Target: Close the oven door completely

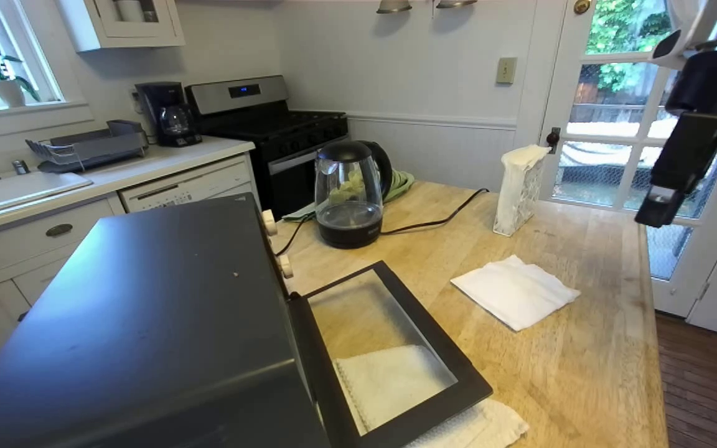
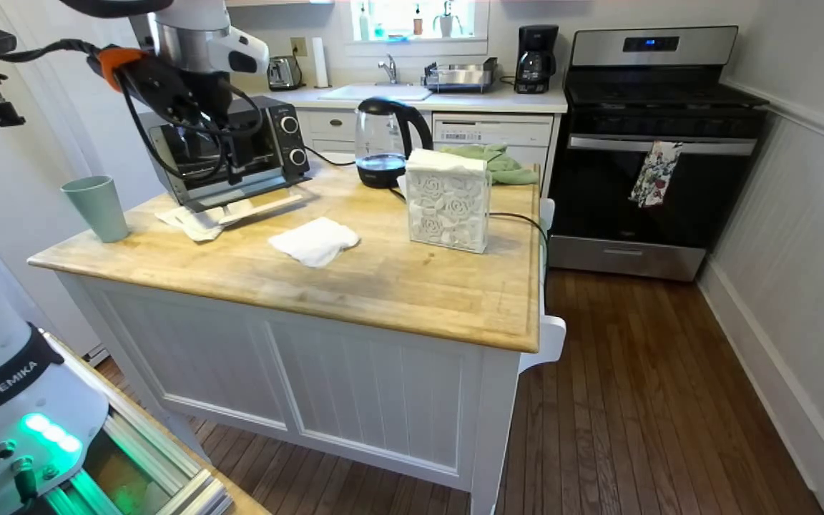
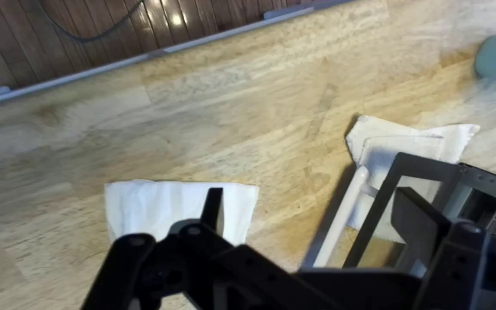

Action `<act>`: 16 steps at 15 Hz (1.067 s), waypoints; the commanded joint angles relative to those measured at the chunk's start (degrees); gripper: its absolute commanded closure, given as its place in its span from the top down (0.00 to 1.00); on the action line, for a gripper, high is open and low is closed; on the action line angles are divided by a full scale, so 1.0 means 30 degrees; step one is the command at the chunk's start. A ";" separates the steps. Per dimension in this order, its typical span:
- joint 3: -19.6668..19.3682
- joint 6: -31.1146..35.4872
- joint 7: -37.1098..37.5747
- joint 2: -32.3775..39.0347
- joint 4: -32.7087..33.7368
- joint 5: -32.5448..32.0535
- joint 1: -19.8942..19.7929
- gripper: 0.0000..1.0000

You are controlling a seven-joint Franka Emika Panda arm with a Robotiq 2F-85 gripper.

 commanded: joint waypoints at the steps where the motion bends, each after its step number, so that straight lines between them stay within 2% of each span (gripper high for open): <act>1: -0.0530 0.2527 -0.2456 0.2686 0.1141 0.3065 0.2099 1.00; 4: -0.1104 0.3469 -0.4967 0.4484 0.2237 0.5887 0.3490 1.00; 6: -0.1429 0.4099 -0.6564 0.5722 0.3132 0.8672 0.4117 1.00; 9: -0.0736 0.5092 -0.8659 0.7798 0.4767 1.1746 0.3599 1.00; 10: 0.0167 0.4504 -0.7358 0.5962 0.3299 1.0220 0.2601 1.00; 16: 0.0769 0.4590 -0.7566 0.6371 0.3503 1.0392 0.2075 1.00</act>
